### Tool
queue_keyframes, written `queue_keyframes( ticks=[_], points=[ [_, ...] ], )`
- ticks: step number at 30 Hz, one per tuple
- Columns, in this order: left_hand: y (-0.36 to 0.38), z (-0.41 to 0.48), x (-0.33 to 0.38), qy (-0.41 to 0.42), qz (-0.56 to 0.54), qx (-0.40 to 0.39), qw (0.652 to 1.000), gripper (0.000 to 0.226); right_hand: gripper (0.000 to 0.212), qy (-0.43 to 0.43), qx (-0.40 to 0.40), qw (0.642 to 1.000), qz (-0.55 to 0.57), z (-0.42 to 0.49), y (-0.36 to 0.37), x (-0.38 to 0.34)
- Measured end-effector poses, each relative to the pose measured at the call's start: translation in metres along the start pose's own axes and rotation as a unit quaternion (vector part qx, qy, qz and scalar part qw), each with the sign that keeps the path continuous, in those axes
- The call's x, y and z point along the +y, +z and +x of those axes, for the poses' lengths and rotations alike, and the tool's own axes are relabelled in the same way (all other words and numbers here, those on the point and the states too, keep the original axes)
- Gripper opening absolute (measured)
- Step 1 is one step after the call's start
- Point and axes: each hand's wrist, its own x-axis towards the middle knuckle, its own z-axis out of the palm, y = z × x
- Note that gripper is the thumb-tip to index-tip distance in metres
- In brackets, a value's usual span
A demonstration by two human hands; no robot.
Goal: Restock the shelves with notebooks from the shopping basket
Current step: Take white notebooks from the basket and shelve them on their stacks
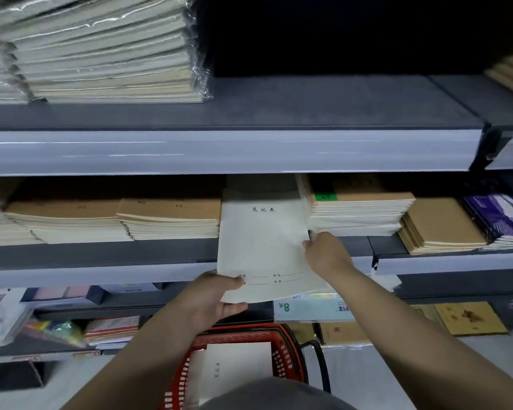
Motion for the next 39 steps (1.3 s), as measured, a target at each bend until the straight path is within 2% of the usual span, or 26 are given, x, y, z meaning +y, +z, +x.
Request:
queue_keyframes(
  ticks=[7,10,12,14,18,21,24,25,26,29,33,39],
  points=[
    [0.003,0.008,0.004,-0.014,-0.066,0.027,0.997,0.022,0.032,0.035,0.003,0.977,0.210,-0.002,0.002,0.006],
    [0.006,0.014,0.014,-0.009,-0.078,0.033,0.996,0.019,0.031,0.095,-0.078,0.952,0.282,-0.008,-0.005,0.003],
    [0.008,0.018,0.021,-0.003,-0.083,0.037,0.996,0.017,0.029,0.107,-0.162,0.939,0.283,-0.012,-0.008,0.003],
    [0.010,0.022,0.026,-0.001,-0.091,0.044,0.995,0.018,0.030,0.106,-0.200,0.920,0.320,-0.013,-0.008,0.002],
    [0.013,0.028,0.033,0.001,-0.144,0.068,0.987,0.026,0.021,0.140,-0.138,0.885,0.422,-0.010,-0.001,-0.005],
    [0.017,0.029,0.034,0.011,-0.224,0.064,0.972,0.016,0.017,0.174,-0.067,0.856,0.483,-0.004,0.006,-0.011],
    [0.017,0.028,0.033,0.015,-0.235,0.004,0.972,0.016,0.008,0.209,-0.028,0.785,0.582,0.000,0.010,-0.014],
    [0.017,0.027,0.033,0.013,-0.204,-0.023,0.979,0.020,0.010,0.214,-0.028,0.755,0.619,0.001,0.011,-0.015],
    [0.017,0.027,0.033,0.011,-0.170,-0.041,0.985,0.025,0.020,0.208,-0.028,0.737,0.642,0.003,0.013,-0.015],
    [0.019,0.029,0.039,0.010,-0.122,-0.053,0.991,0.035,0.038,0.191,-0.012,0.735,0.650,0.010,0.018,-0.016],
    [0.023,0.032,0.055,0.003,-0.147,-0.066,0.987,0.038,0.039,0.199,-0.013,0.741,0.641,0.020,0.019,-0.014],
    [0.029,0.037,0.071,0.008,-0.136,-0.106,0.985,0.044,0.034,0.210,-0.058,0.783,0.583,0.028,0.020,-0.020]
  ],
)
